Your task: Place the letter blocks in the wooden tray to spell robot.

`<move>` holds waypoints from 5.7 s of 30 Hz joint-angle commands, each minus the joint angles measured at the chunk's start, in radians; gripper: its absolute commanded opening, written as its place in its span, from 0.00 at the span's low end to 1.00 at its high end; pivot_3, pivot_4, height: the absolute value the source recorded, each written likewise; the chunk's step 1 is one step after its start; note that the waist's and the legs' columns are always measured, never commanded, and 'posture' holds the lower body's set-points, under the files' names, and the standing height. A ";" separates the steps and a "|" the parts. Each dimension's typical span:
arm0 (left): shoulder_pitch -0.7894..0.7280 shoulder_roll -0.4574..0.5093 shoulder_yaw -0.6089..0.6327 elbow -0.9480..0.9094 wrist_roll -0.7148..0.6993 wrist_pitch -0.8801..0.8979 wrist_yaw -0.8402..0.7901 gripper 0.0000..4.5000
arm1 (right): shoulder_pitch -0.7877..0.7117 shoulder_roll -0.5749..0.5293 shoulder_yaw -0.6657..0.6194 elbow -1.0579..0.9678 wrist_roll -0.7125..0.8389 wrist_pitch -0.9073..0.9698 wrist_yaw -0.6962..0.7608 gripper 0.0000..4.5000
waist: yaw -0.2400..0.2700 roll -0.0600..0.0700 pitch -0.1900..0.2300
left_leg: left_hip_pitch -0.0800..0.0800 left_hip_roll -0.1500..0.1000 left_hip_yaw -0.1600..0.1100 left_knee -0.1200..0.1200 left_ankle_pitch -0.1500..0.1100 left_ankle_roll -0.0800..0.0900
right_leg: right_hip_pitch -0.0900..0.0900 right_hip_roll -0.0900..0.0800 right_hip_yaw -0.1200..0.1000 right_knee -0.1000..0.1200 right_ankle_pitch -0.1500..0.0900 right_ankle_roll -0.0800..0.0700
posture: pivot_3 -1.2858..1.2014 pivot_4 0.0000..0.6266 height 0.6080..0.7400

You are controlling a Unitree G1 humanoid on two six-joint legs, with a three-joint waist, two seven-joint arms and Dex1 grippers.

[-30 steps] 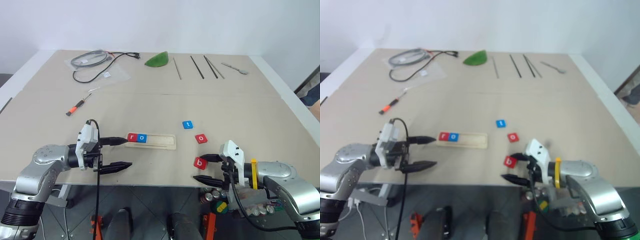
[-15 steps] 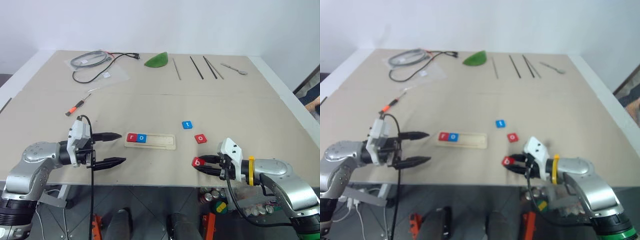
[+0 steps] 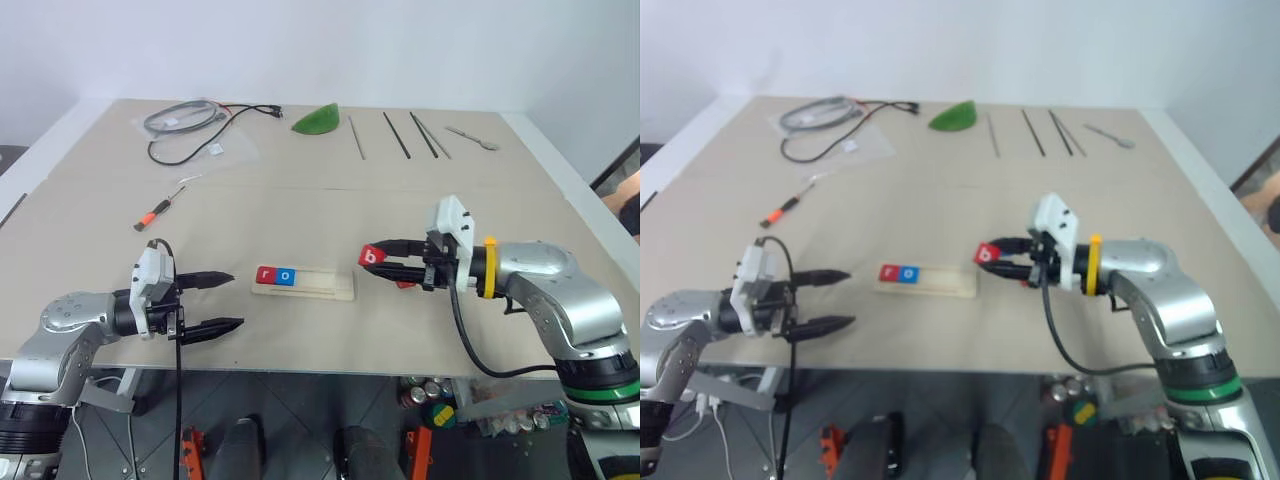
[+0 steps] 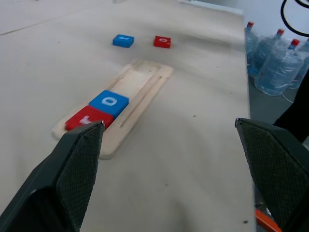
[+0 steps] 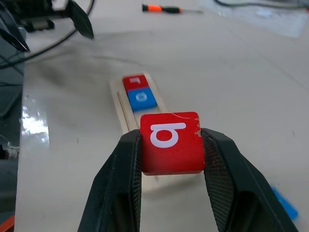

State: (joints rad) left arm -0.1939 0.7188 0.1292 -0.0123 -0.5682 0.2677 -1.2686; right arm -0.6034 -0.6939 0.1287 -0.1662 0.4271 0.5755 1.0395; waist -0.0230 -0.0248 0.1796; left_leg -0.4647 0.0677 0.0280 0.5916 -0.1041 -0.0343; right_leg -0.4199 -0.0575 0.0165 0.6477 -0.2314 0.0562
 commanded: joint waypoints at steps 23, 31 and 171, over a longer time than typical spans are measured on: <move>-0.077 -0.068 0.026 0.007 -0.007 -0.045 0.059 1.00 | -0.269 0.293 0.315 0.458 -0.353 -0.205 0.096 0.27 | 0.002 0.000 0.000 | -0.005 0.001 0.000 -0.001 0.002 0.003 | -0.002 0.002 -0.001 0.003 0.003 -0.004 | 0.52 0.24 1.00; -0.059 -0.082 0.015 -0.024 -0.010 -0.033 0.066 1.00 | -0.301 0.322 0.300 0.512 -0.377 -0.235 0.117 0.27 | 0.002 0.000 0.000 | -0.005 0.001 0.000 -0.001 0.002 0.003 | -0.002 0.002 -0.001 0.004 0.004 -0.004 | 0.52 0.24 1.00; -0.059 -0.074 0.009 -0.073 -0.051 0.016 0.059 1.00 | -0.084 0.209 -0.005 -0.148 -0.094 0.599 -0.260 0.38 | 0.026 0.000 0.000 | -0.005 0.004 0.000 0.002 0.001 0.001 | -0.002 0.005 0.003 0.004 0.005 -0.005 | 0.52 0.24 1.00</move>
State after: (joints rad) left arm -0.2515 0.6451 0.1098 -0.0525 -0.5980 0.2912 -1.2193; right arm -0.6779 -0.4920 0.1302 -0.2565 0.3203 1.1229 0.8270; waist 0.0030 -0.0245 0.1795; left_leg -0.4694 0.0716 0.0285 0.5937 -0.1035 -0.0336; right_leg -0.4221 -0.0524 0.0192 0.6514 -0.2265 0.0506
